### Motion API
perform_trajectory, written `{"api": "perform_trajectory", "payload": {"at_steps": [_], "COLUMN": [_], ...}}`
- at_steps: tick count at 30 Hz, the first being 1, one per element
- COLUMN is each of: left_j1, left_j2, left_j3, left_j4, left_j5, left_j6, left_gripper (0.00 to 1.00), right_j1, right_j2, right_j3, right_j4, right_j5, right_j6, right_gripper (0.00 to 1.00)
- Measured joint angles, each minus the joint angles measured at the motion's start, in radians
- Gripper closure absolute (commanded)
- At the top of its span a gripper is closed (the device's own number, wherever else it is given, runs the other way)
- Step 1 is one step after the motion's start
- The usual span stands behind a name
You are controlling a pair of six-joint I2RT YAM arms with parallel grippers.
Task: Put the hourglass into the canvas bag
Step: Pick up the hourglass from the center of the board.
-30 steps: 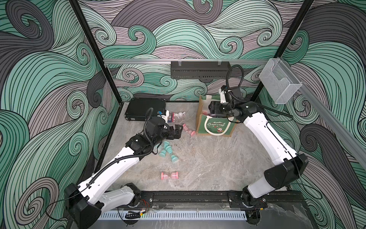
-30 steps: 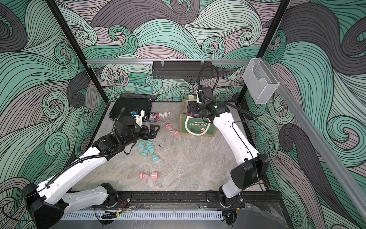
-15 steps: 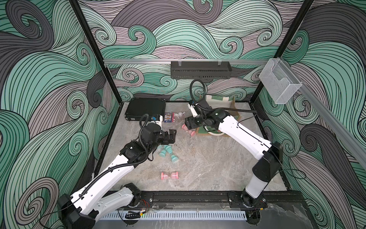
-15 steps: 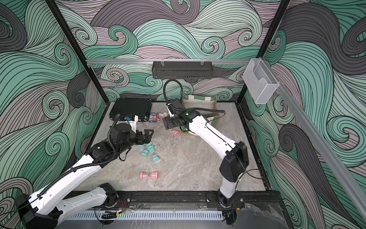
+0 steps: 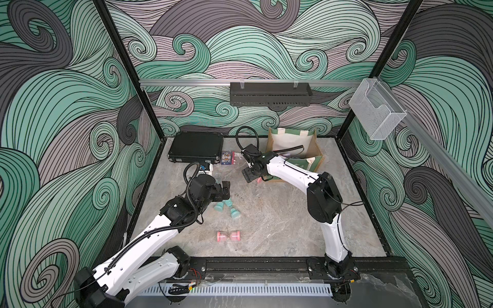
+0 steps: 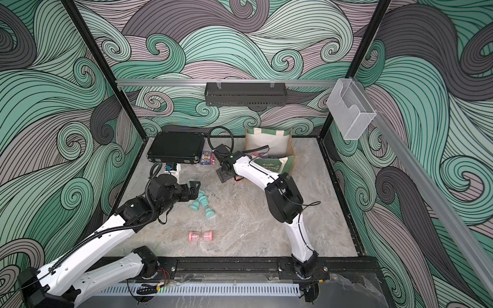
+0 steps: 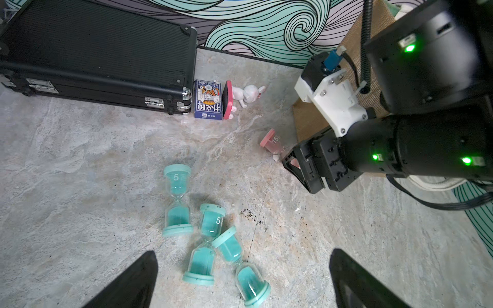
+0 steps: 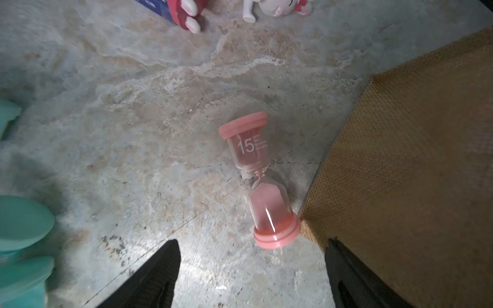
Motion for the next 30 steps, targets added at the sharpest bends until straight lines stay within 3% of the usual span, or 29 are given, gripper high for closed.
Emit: {"api": "perform_trajectory", "payload": {"at_steps": [11,30], "left_j1": [0.0,0.0], "left_j2": [-0.026,-0.014], "left_j3": [-0.035,-0.035], "left_j4": [-0.014,-0.012], "left_j5": [-0.053,-0.061], "left_j6": [-0.034,-0.035], "left_gripper": [0.01,0.01], "right_j1": [-0.009,0.025], "right_j2": [0.093,0.094], "right_j3": [0.028,-0.08], "right_j4": [0.03,0.056], "right_j5": [-0.027,-0.089], "right_j6": [0.005,0.056], "right_gripper": [0.15,0.35]}}
